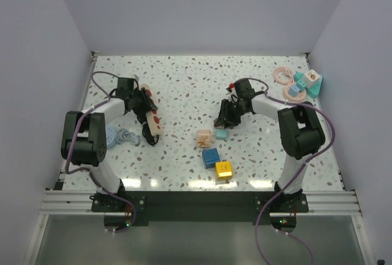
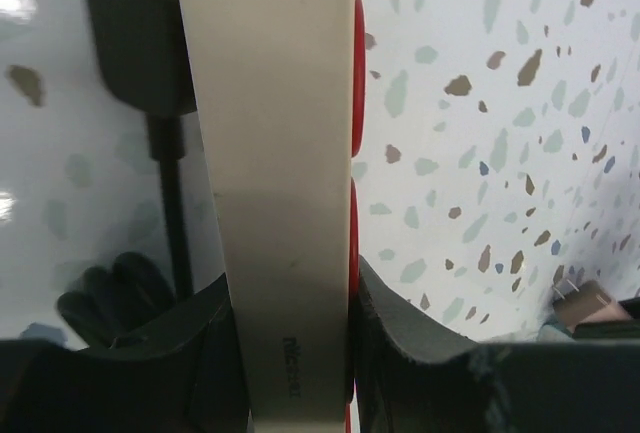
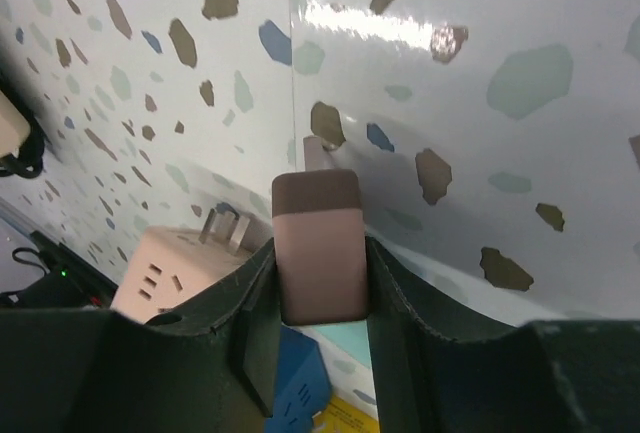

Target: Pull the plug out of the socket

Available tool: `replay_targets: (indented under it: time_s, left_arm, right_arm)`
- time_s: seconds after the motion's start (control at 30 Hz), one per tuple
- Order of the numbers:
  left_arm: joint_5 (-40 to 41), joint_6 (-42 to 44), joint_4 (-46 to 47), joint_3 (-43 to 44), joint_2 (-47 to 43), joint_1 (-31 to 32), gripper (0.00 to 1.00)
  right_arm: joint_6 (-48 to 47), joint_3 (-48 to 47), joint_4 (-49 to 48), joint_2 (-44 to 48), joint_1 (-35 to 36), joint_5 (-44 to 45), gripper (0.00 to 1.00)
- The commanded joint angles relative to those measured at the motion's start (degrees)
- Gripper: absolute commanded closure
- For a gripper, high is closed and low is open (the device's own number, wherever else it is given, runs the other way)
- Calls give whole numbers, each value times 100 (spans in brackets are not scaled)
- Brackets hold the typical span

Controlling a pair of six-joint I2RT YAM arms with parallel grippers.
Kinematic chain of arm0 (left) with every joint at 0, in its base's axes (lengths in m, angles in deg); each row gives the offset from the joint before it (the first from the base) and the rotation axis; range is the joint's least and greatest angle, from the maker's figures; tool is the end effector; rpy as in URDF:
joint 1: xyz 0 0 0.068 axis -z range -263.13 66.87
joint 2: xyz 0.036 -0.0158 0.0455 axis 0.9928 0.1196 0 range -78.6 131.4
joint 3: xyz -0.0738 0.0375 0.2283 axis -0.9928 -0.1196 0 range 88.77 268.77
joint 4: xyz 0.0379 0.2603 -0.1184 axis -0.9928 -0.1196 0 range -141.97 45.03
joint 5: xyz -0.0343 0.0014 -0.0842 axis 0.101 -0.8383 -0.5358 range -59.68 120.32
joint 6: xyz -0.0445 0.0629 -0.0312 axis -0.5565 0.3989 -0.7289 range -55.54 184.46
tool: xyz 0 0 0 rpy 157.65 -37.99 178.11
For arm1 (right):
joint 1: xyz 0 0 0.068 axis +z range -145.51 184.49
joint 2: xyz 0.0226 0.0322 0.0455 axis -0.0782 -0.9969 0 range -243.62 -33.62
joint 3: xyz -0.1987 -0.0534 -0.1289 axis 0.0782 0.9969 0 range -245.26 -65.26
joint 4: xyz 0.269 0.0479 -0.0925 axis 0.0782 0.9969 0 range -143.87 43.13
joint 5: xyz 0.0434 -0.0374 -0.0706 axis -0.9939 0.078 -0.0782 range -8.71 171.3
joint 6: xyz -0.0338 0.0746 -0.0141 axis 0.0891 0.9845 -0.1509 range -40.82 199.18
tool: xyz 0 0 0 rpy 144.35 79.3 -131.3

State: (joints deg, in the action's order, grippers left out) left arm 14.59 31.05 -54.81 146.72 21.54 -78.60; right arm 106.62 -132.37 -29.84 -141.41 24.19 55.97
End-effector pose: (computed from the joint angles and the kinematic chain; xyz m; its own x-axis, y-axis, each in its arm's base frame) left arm 0.3898 -0.0507 0.0900 -0.7894 -0.4691 -0.3960 -0.2305 0.8243 -0.5172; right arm 0.3637 0.1632 0.0761 -0.9752 0.0932 -0.2008 -0.0308 0.8411 0.5401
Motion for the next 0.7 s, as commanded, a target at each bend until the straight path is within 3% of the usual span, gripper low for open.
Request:
replay_targets:
  time_s: [0.0, 0.23, 0.33, 0.47, 0.5, 0.53, 0.67]
  left_arm:
    - [473, 10, 54, -144, -433, -364, 100]
    - [948, -52, -254, -442, -750, -752, 100]
    - [1071, -139, -334, -635, -1021, -849, 98]
    - [1282, -227, -430, -768, -1365, -893, 75]
    - [1352, -245, -491, -777, -1418, -902, 67]
    - [1405, -254, -527, -759, -1496, -893, 55]
    - [1712, -368, -746, -733, -1734, -910, 35]
  right_arm:
    - [-90, 338, 348, 82, -2, 203, 62]
    - [-151, 559, 654, 478, 7, 10, 45]
    - [-195, 568, 926, 811, 7, -69, 31]
    - [-257, 305, 1454, 1400, -2, 306, 12]
    - [-248, 104, 1586, 1488, -2, 465, 3]
    - [-239, -11, 1822, 1637, -2, 606, 1]
    - [-204, -644, 2272, 1823, -116, 1317, 1]
